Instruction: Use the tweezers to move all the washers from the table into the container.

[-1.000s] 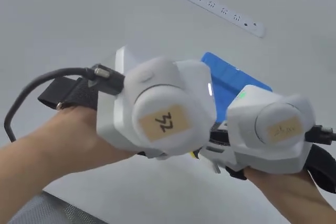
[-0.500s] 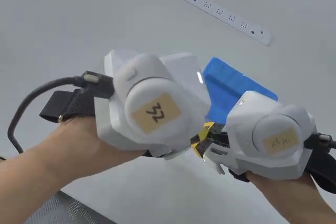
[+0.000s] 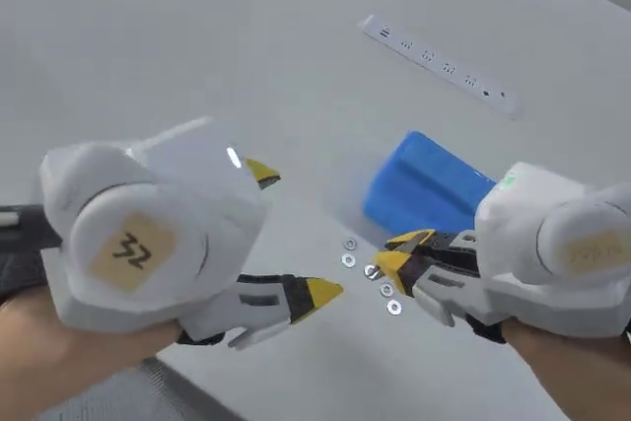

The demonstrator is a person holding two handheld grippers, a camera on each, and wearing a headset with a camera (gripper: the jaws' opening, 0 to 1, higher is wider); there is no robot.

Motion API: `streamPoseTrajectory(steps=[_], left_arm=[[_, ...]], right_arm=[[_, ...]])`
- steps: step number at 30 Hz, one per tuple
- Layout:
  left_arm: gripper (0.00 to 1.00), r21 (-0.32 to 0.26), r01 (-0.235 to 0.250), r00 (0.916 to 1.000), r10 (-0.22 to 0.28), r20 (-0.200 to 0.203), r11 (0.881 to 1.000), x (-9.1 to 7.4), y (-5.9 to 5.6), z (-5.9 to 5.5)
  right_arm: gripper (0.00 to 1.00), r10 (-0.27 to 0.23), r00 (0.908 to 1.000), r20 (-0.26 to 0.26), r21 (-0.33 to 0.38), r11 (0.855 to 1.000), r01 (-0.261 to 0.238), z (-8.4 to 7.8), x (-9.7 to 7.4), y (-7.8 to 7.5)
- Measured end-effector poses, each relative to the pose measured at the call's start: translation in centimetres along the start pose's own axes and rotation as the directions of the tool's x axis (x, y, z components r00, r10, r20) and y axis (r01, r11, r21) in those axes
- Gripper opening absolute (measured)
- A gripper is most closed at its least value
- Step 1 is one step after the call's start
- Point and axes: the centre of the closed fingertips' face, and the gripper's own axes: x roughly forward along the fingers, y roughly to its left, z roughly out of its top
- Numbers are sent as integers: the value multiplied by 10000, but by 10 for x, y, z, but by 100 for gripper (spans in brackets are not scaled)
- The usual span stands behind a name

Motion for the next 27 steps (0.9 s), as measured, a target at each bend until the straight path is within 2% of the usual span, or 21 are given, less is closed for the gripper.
streamPoseTrajectory(steps=[4, 5, 8, 11, 13, 14, 16, 19, 22, 27], left_arm=[[78, -296, -637, 9979, 639, 67, 9975, -13, 4, -5], [81, -320, -948, 9954, 953, 140, 9950, -18, 7, -6], [88, -466, -1112, 9931, 1127, 312, 9927, -26, 7, -7], [95, -1018, -1630, 9845, 1685, 479, 9814, -34, 14, -10], [96, -1287, -1819, 9792, 1916, 667, 9749, -40, 17, -13], [96, -1360, -1844, 9788, 1944, 643, 9734, -40, 18, -15], [97, -1621, -1889, 9798, 1970, 350, 9685, -40, 18, -24], [98, -1724, -2053, 9761, 2144, 363, 9634, -40, 19, -28], [97, -1598, -2456, 9678, 2512, 159, 9561, -34, 22, -35], [93, -1237, -2949, 9537, 2998, 225, 9475, -32, 32, -33]], right_arm=[[3, -217, 9997, 143, 81, 9997, 216, 8, -9, -8], [3, -408, 9989, 237, 106, 9991, 406, 12, -12, -13], [3, -585, 9972, 475, 326, 9978, 570, 18, -17, -23], [3, -828, 9950, 565, 563, 9952, 796, 21, -20, -32], [3, -1049, 9929, 565, 573, 9932, 1017, 23, -21, -38], [3, -1137, 9917, 597, 592, 9921, 1102, 25, -21, -42], [3, -1303, 9889, 718, 712, 9896, 1252, 29, -21, -50], [3, -1609, 9843, 726, 904, 9839, 1542, 29, -15, -65], [3, -1958, 9785, 644, 1272, 9742, 1866, 28, -8, -81], [3, -2209, 9741, 473, 1602, 9643, 2109, 25, 8, -97]])
